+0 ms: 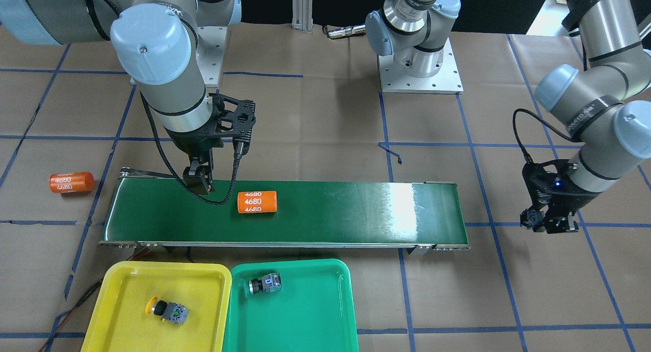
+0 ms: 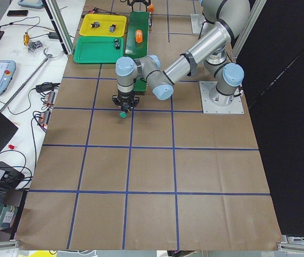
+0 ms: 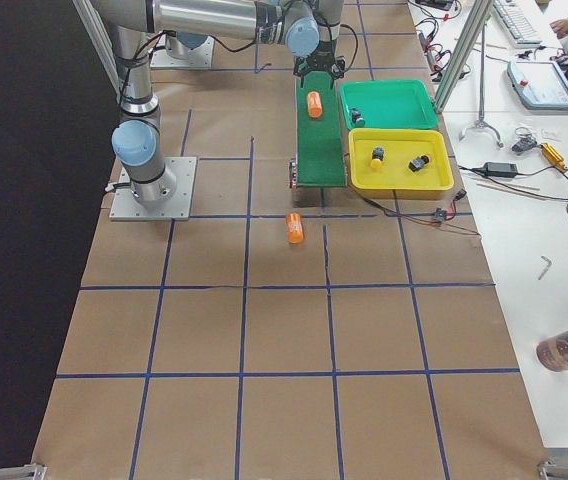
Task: Sort buttons by color to trays
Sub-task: 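Carry the green-capped button onto the belt with left gripper and release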
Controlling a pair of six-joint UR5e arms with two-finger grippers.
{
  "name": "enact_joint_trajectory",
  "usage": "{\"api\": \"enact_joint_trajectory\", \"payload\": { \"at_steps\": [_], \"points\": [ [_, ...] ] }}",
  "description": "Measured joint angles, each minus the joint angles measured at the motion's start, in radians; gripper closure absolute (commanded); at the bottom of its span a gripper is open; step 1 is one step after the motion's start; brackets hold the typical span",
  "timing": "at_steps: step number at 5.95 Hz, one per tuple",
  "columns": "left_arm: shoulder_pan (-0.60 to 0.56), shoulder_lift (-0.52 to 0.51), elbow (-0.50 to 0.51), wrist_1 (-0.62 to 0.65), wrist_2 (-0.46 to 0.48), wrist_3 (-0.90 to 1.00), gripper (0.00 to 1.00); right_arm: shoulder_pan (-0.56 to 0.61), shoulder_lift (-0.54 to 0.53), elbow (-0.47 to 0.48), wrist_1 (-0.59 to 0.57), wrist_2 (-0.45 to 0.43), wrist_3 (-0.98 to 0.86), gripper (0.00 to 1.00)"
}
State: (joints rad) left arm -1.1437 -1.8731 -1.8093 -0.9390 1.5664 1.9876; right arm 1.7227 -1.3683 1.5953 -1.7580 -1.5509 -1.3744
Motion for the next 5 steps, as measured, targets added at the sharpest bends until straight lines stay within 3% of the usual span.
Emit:
{"api": "enact_joint_trajectory", "payload": {
  "at_steps": [4,5],
  "points": [
    [-0.262,0.047,-0.075,-0.013,-0.015,-0.318,0.94,0.0,0.0,0.0,0.0,0.002,0.001,0.0],
    [-0.287,0.042,-0.098,-0.007,-0.015,-0.348,0.24,0.0,0.0,0.0,0.0,0.002,0.001,0.0]
  ]
}}
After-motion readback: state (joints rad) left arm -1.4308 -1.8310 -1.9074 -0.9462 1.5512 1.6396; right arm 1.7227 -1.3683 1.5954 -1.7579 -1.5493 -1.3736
